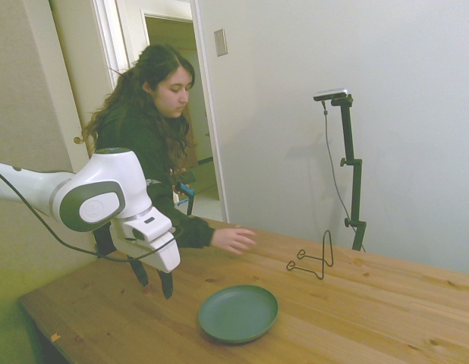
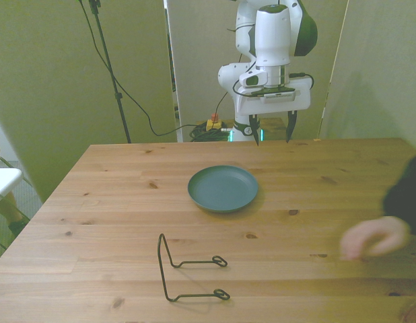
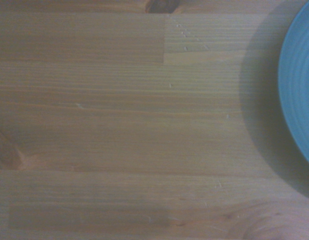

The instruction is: Load the plate

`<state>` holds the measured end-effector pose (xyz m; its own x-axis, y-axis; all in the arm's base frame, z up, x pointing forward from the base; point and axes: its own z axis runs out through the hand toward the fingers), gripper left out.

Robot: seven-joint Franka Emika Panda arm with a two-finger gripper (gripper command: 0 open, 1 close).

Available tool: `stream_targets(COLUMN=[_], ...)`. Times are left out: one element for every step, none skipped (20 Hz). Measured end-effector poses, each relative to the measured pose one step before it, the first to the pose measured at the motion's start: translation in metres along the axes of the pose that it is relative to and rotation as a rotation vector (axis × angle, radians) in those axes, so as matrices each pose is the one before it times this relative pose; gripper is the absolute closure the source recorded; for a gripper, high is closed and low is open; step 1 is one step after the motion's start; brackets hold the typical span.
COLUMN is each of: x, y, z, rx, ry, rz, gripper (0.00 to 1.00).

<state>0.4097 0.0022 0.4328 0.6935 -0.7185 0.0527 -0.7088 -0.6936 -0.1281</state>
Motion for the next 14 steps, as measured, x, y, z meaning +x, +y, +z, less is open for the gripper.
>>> stream_targets(x=[0.00035, 0.00112, 0.00155, 0.00365, 0.00594, 0.00732, 0.00794, 0.00795, 0.00817, 0.00827, 0.00927, 0.00936, 0.01039, 0.01075], y=[-0.00005, 0.00101, 0.001, 0.00186, 0.00321, 0.00388, 0.00422, 0.00349, 0.00325, 0.00313, 0.00385, 0.00479, 0.00596, 0.0069], z=[0.00034, 0.00052, -0.00073, -0.00232, -0.00352, -0.00394, -0.00375, -0.00323, -0.00268, -0.00151, -0.00131, -0.00106, -0.00127, -0.00195], rx=[-0.00032, 0.00002, 0.00172, 0.00422, 0.00219, 0.00082, 0.00084, 0.00319, 0.00245, 0.00449, 0.00494, 0.00408, 0.0038, 0.00342], ry=[-0.00091, -0.00176, 0.00061, 0.00314, 0.00835, 0.01092, 0.00982, 0.00641, 0.00372, 0.00042, -0.00035, -0.00026, -0.00035, 0.00076], rz=[0.00056, 0.00343, 0.00378, 0.00714, 0.00861, 0.00917, 0.00925, 0.00718, 0.00275, 0.00213, -0.00005, 0.00186, 0.00076, 0.0032], gripper=[0.0, 0.0, 0.0, 0.0, 0.0, 0.0, 0.0, 0.0, 0.0, 0.0, 0.0, 0.0, 0.0, 0.0])
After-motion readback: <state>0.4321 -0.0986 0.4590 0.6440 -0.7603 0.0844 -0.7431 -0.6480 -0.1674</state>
